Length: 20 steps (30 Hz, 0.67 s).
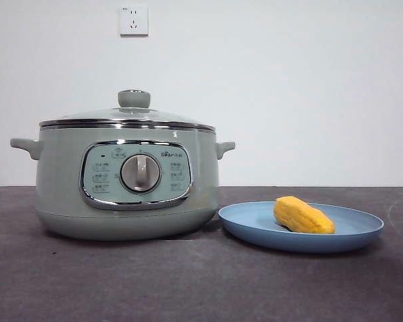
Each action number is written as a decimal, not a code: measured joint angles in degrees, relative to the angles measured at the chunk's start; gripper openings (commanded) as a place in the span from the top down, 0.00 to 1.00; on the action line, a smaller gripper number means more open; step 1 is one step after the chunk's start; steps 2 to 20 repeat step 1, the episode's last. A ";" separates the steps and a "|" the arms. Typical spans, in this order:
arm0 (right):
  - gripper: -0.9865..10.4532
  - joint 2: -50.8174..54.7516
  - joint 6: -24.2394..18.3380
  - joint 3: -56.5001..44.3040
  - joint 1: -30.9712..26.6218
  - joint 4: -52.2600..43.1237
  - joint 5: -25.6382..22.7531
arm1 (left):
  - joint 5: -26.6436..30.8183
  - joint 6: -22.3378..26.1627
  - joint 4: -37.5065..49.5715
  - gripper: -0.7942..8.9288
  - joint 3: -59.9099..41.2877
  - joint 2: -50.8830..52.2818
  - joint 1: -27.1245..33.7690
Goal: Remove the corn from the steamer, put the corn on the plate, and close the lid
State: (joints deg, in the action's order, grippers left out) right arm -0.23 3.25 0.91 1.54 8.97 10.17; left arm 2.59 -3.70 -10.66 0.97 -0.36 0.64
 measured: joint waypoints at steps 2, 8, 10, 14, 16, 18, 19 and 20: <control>0.91 0.00 0.00 0.00 0.00 0.00 0.00 | 0.00 0.00 0.00 0.92 0.00 0.00 0.00; 0.91 0.00 0.00 0.00 0.00 0.00 0.00 | 0.00 0.00 0.00 0.92 0.00 0.00 0.00; 0.91 0.00 0.00 0.00 0.00 0.00 0.00 | 0.00 0.00 0.00 0.92 0.00 0.00 0.00; 0.91 0.00 0.00 0.00 0.00 0.00 0.00 | 0.00 0.00 0.00 0.92 0.00 0.00 0.00; 0.91 0.00 0.00 0.00 0.00 0.00 0.00 | 0.00 0.00 0.00 0.92 0.00 0.00 0.00; 0.91 0.00 0.00 0.00 0.00 0.00 0.00 | 0.00 0.00 0.00 0.92 0.00 0.00 0.00; 0.91 0.00 0.00 0.00 0.00 0.00 0.00 | 0.00 0.00 0.00 0.92 0.00 0.00 0.00; 0.91 0.00 0.00 0.00 0.00 0.00 0.00 | 0.00 0.00 0.00 0.92 0.00 0.00 0.00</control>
